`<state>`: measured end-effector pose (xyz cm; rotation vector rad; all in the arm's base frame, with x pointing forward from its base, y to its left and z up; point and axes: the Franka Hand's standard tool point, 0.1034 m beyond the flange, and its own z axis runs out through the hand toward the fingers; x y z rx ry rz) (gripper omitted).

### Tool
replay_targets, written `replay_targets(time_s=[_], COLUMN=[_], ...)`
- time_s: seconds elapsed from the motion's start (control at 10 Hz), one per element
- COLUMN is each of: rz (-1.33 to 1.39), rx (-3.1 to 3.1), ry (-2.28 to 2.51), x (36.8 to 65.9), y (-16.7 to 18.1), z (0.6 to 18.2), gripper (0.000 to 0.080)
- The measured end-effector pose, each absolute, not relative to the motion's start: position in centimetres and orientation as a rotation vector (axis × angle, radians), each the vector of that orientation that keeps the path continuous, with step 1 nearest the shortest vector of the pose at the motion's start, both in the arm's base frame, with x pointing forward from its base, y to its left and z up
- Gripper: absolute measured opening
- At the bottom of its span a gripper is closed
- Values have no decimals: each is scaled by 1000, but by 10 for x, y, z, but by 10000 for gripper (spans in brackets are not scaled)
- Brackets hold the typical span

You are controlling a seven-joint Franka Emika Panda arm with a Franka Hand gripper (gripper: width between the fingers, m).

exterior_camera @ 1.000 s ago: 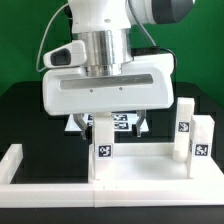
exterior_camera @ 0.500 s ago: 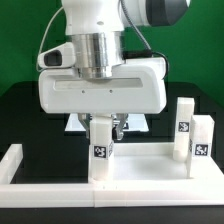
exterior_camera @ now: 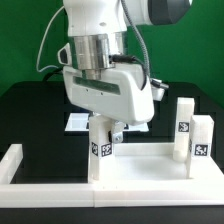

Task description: Assemble desk

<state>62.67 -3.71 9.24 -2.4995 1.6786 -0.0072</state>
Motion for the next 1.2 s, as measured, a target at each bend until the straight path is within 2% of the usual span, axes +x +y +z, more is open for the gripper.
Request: replay_targets(time_s=[0.2,0.7,1.2], rz=[81,90,118], rx=[-2138,-1892,-1318], ry=[2080,2311,2684], x=[634,636,638], y=[-34,-34,-33], z=[92,92,93], gripper=[293,293,297])
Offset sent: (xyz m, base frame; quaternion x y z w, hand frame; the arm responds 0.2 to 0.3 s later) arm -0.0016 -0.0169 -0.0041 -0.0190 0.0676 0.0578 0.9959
